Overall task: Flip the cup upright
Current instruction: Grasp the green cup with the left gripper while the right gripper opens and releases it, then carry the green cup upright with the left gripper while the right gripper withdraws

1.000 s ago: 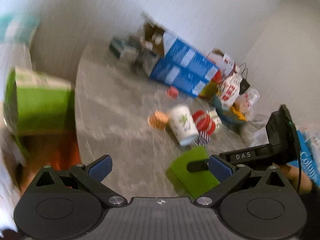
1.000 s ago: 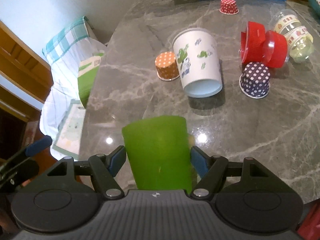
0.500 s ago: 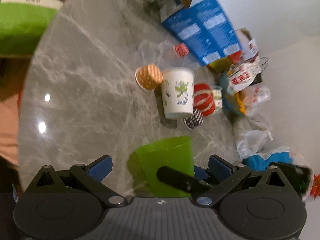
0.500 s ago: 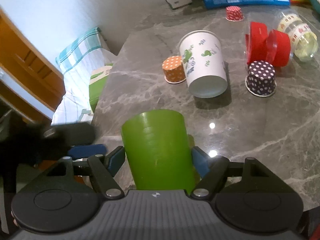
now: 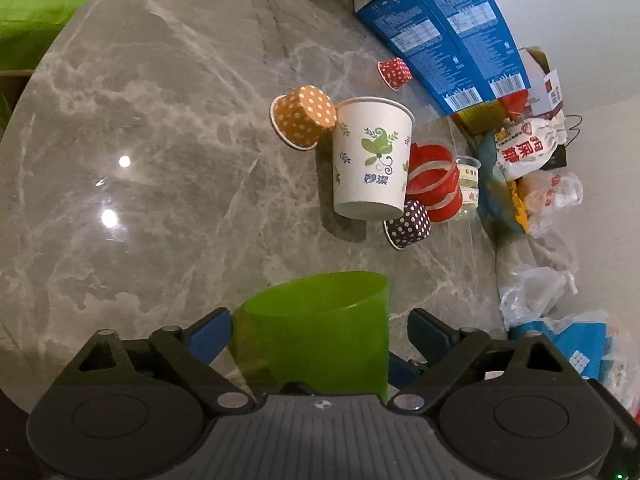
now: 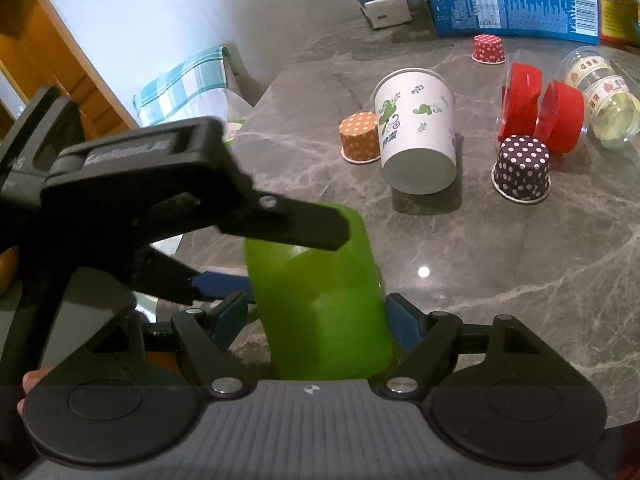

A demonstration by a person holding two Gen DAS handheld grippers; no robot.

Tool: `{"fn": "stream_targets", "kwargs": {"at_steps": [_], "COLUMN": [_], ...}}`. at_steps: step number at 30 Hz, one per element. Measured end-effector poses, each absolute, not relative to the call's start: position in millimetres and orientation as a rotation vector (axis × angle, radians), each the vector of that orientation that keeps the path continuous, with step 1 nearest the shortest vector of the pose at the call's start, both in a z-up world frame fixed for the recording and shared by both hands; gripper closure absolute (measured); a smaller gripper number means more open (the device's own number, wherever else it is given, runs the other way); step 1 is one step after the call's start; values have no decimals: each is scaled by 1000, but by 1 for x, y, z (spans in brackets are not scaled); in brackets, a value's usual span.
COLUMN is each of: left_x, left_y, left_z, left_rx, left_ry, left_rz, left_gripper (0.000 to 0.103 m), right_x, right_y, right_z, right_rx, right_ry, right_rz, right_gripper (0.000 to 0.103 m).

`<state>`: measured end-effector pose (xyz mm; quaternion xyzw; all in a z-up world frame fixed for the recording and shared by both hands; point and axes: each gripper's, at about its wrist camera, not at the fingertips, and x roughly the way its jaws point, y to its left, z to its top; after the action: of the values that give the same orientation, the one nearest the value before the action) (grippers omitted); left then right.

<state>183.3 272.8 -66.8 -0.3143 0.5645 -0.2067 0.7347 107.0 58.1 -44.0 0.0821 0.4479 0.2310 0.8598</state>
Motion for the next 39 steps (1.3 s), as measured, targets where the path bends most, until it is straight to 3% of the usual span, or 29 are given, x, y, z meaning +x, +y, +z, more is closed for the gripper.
{"fn": "stream_targets", "kwargs": {"at_steps": [7,18,21,22,24,31,39], "left_x": [181,177,176,176,175,167,130], "left_y": [261,256,257,257,261,265,275], "left_z": [-63,-56,-52,-52,-52,-41,-16], "left_rx": [-620,-535,-528,-523,-528,-467,-326], "left_ry": [1226,1188,1164,1156,1141,1045,731], "left_rz": [-438,-451,-486,-495,-511,-573,-631], "left_gripper": [27,28,28,28,28,28,28], "right_x": [104,97,91,88,77,46,29], "right_y": [56,53,48,45,35,7,8], "right_z": [-43,-43,-39,-37,-33,-28,-26], "right_rx": [198,204,220,233,260,287,271], "right_ry": [933,940,920,908,877,780,563], "right_rz": [506,506,497,487,454,277,49], "right_gripper": [26,25,14,6,1,1,1]}}
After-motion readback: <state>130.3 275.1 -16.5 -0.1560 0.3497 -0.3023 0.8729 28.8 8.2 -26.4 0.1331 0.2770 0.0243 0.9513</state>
